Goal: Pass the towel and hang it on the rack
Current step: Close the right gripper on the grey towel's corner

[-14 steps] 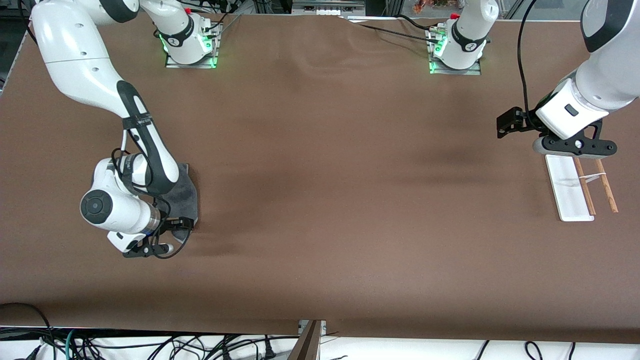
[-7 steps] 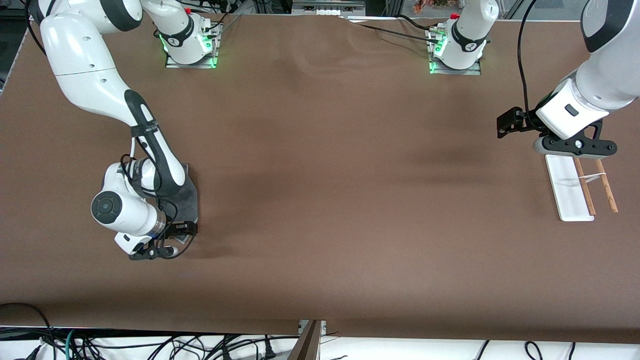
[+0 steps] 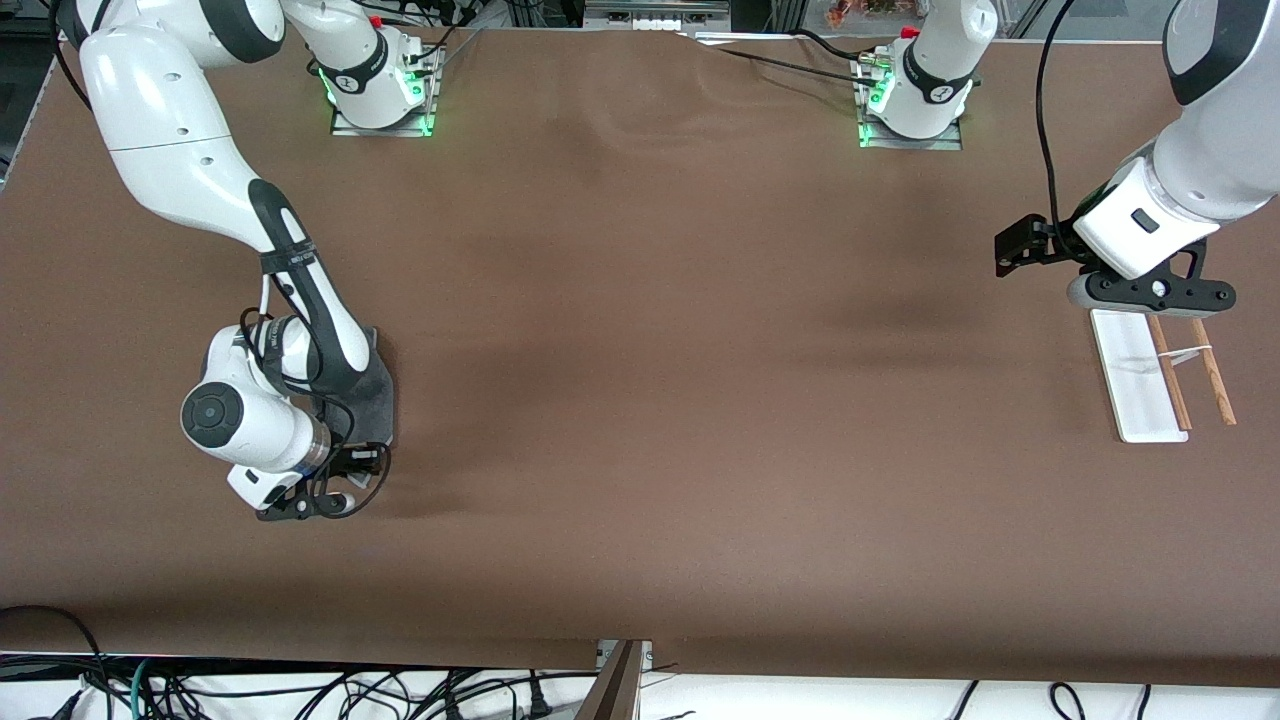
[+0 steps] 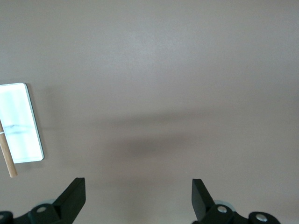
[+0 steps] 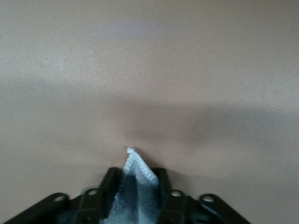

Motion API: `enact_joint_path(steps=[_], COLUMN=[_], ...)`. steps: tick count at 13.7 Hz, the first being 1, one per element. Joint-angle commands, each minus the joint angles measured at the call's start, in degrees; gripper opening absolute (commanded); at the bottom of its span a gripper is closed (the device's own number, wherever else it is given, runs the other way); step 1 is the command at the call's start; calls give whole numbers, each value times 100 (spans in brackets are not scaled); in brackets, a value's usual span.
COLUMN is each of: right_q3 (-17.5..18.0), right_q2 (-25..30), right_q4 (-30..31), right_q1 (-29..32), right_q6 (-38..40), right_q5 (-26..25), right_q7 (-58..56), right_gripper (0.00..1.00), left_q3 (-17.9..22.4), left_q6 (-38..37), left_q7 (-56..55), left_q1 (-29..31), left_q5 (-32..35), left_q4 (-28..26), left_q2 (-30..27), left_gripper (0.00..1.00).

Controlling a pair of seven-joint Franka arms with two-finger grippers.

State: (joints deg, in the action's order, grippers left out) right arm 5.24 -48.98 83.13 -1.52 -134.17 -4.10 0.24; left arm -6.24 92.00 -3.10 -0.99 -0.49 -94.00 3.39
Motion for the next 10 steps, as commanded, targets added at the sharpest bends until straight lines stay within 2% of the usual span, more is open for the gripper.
enact_joint_path(steps=[1,7,10], right_q3=[48,127,608], right_q2=[-42,476,653], right_q4=[19,-86,-821], right_q1=[38,-23,-50], right_q6=[154,927,2075], right_q5=[-21,58,41], right_q7=[-51,2,37], right_gripper=[0,0,0], left_q3=[-9,-9,-9], left_q6=[-94,-94,-94], left_q7=[-42,-33,-33], left_q1=[-6,11,20], left_q5=[111,111,111], left_q4=[180,171,171], left_q2=[74,74,83], left_gripper=[100,100,100])
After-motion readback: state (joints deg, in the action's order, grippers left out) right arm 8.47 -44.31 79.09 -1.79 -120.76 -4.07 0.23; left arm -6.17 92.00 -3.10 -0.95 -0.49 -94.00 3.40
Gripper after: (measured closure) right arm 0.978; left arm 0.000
